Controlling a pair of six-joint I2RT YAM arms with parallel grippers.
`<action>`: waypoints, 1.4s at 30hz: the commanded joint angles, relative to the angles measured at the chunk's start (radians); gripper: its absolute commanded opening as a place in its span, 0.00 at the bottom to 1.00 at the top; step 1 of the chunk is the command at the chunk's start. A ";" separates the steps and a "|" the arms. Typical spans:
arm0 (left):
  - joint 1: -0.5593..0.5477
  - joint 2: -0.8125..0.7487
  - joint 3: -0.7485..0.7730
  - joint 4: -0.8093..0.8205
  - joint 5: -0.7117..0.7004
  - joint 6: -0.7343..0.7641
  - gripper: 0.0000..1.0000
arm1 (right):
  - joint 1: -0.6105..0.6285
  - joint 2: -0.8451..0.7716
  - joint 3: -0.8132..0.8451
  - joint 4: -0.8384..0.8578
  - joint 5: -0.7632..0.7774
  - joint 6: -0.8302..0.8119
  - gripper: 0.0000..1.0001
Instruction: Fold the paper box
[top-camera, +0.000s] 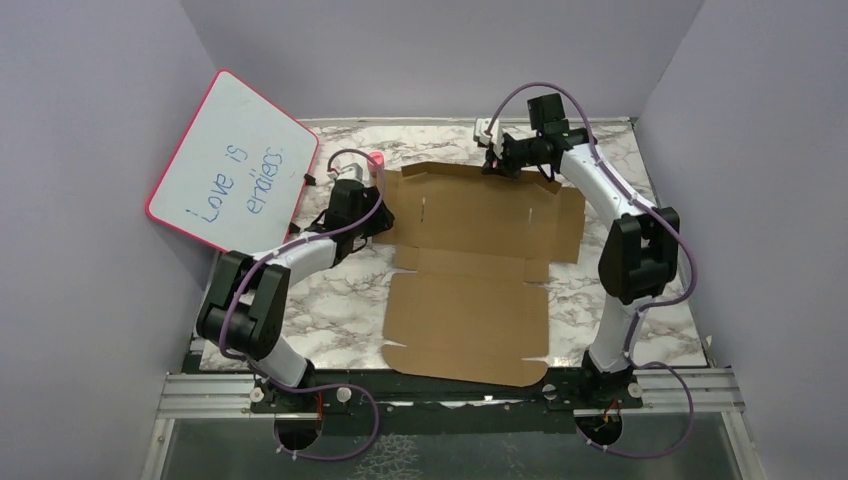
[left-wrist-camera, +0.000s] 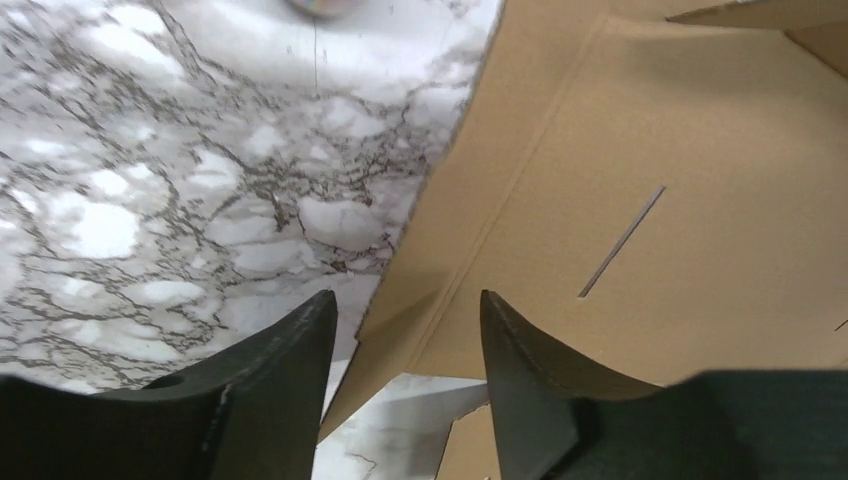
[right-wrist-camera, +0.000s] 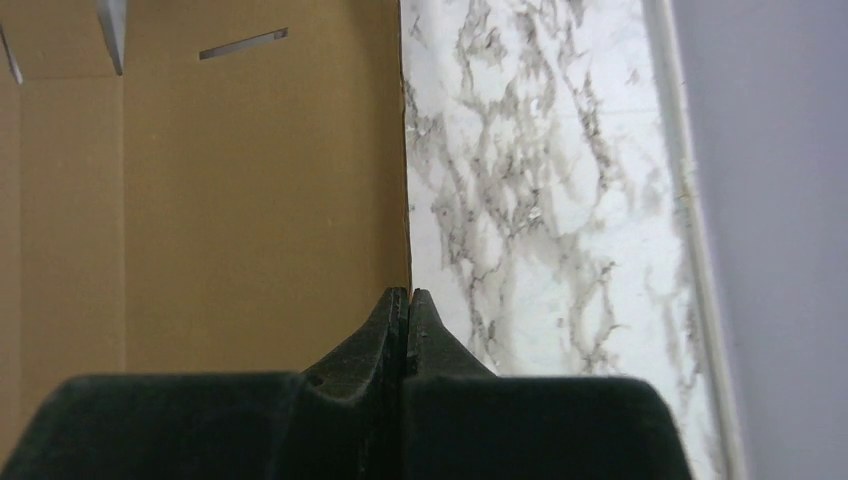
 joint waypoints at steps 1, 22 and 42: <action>0.021 -0.101 -0.033 0.107 -0.058 0.012 0.59 | 0.036 -0.107 -0.013 0.015 0.075 -0.073 0.02; 0.185 -0.339 -0.084 0.209 -0.014 0.034 0.74 | 0.217 -0.396 -0.369 0.401 0.377 -0.180 0.01; 0.238 -0.215 0.005 0.207 0.252 0.057 0.73 | 0.336 -0.554 -0.731 0.677 0.547 -0.232 0.01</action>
